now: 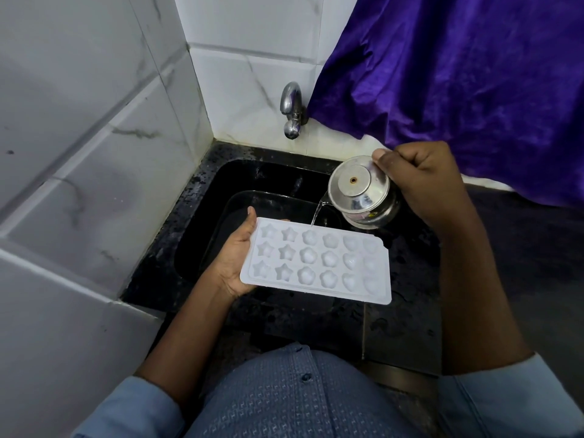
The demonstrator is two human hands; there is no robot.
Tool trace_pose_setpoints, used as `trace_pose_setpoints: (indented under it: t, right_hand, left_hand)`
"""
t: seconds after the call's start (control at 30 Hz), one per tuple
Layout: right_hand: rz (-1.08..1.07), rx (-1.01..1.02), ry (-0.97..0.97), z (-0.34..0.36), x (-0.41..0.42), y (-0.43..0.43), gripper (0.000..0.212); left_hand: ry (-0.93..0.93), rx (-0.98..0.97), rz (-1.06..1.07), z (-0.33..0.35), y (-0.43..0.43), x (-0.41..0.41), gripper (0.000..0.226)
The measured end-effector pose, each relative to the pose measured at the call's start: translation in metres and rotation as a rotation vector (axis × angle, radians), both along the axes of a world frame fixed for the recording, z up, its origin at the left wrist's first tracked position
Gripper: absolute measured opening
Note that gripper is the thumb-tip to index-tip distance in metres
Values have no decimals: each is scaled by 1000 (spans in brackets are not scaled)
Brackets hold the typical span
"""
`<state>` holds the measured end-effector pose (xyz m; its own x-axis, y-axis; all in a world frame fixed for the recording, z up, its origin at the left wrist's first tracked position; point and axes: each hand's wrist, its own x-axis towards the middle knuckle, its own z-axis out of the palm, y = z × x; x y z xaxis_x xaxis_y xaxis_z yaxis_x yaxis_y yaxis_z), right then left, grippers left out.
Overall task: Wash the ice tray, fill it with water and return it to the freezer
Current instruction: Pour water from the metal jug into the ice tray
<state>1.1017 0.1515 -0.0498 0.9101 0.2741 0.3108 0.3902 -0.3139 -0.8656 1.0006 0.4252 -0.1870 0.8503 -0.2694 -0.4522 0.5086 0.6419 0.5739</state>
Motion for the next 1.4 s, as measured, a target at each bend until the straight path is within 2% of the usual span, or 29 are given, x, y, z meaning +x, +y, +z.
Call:
trace_pose_setpoints:
  t: [0.53, 1.4]
  right_hand:
    - [14, -31, -91, 8, 3, 0, 56]
    - [71, -23, -85, 14, 4, 30, 55]
  left_hand:
    - [-2, -4, -7, 0, -1, -2, 85]
    - [41, 0, -1, 6, -13, -3, 87]
